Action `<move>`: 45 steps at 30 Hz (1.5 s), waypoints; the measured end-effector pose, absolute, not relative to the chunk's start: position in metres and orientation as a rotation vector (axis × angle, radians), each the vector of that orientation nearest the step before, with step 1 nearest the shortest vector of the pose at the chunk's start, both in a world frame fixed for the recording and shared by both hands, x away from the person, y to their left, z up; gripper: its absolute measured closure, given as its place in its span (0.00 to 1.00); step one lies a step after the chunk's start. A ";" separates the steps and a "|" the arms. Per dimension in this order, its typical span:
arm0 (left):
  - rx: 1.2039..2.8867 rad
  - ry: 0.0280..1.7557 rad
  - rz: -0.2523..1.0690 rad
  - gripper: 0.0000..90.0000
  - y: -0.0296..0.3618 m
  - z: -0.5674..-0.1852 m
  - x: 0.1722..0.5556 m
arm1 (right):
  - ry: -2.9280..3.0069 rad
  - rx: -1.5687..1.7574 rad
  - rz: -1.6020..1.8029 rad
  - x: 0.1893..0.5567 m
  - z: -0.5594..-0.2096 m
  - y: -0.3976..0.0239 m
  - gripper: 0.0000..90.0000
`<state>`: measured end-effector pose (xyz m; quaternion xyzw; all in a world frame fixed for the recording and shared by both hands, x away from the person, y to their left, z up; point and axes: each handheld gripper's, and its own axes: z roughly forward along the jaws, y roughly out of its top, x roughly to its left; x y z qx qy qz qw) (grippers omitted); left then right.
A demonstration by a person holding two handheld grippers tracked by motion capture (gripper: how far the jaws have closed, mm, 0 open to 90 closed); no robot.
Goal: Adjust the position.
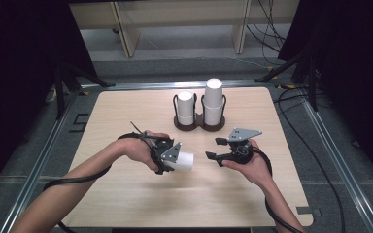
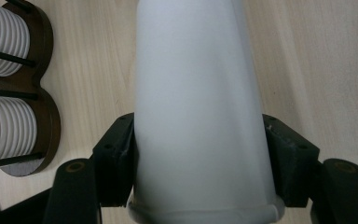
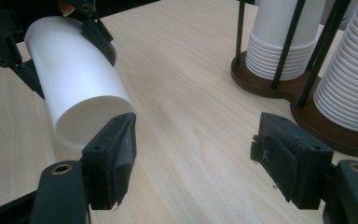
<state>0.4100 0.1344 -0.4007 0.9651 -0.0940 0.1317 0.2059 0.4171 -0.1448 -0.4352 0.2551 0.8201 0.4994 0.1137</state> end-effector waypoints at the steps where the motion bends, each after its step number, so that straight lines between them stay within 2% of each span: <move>1: 2.700 -0.269 0.367 0.39 0.134 -0.400 0.410 | 2.417 0.790 1.466 0.415 -0.434 -0.143 0.33; 17: 2.844 -0.344 0.379 0.39 0.125 -0.392 0.413 | 2.469 0.645 1.431 0.415 -0.433 -0.130 0.33; 45: 2.960 -0.428 0.399 0.39 0.114 -0.391 0.410 | 2.570 0.489 1.398 0.407 -0.432 -0.101 0.33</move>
